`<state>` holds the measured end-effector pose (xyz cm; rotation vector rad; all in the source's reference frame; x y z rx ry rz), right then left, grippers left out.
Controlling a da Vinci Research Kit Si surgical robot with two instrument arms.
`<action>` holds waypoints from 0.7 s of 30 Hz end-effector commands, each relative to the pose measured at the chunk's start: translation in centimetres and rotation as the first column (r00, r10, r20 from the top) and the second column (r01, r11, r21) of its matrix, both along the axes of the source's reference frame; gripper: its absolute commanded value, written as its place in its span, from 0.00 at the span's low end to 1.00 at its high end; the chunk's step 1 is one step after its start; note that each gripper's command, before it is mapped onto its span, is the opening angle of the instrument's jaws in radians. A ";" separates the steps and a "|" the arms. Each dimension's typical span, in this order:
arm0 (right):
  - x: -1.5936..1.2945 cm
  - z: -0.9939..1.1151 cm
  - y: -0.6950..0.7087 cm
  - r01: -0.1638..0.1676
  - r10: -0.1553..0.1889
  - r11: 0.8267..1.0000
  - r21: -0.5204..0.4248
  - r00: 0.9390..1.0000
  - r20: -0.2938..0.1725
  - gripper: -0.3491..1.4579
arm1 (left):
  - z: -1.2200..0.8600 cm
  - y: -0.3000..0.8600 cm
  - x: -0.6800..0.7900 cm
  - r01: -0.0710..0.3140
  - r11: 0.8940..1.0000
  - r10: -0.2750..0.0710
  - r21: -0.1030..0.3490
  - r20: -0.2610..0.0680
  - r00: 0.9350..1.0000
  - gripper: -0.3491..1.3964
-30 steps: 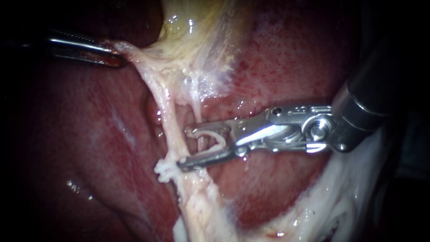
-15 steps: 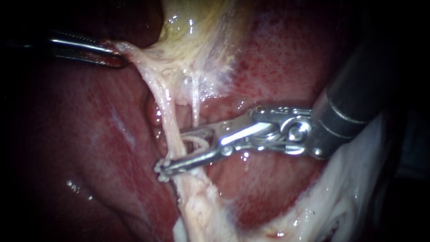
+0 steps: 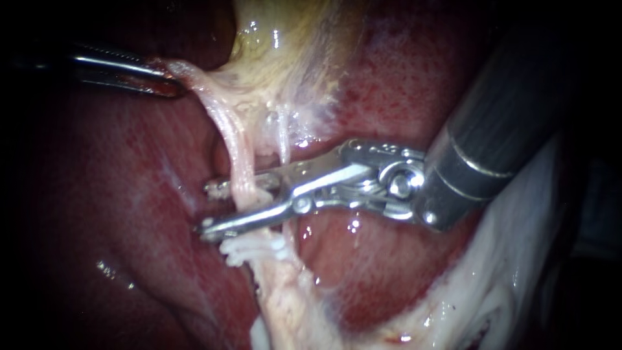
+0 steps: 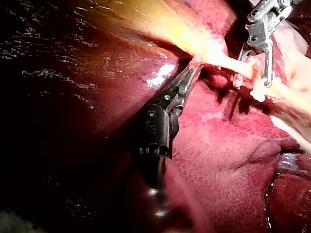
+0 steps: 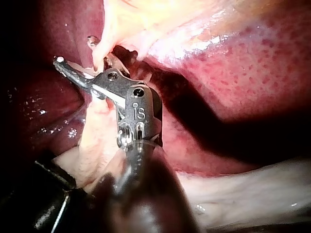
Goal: Clipping third clip left tube
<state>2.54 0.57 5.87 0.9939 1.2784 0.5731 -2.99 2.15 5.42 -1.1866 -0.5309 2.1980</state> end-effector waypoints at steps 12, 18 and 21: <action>-0.03 -0.14 0.03 0.003 -0.003 1.000 0.007 1.000 -0.003 0.31 | 0.01 0.00 -0.01 0.001 1.000 -0.001 0.000 -0.001 1.000 0.00; -0.08 -0.15 0.03 0.005 -0.005 1.000 0.007 1.000 -0.004 0.13 | 0.01 0.00 -0.01 0.001 1.000 -0.001 0.000 -0.001 1.000 0.00; -0.09 -0.16 0.02 0.006 -0.006 1.000 0.013 1.000 -0.003 0.00 | 0.01 0.00 -0.01 0.001 1.000 -0.001 0.000 -0.001 1.000 0.00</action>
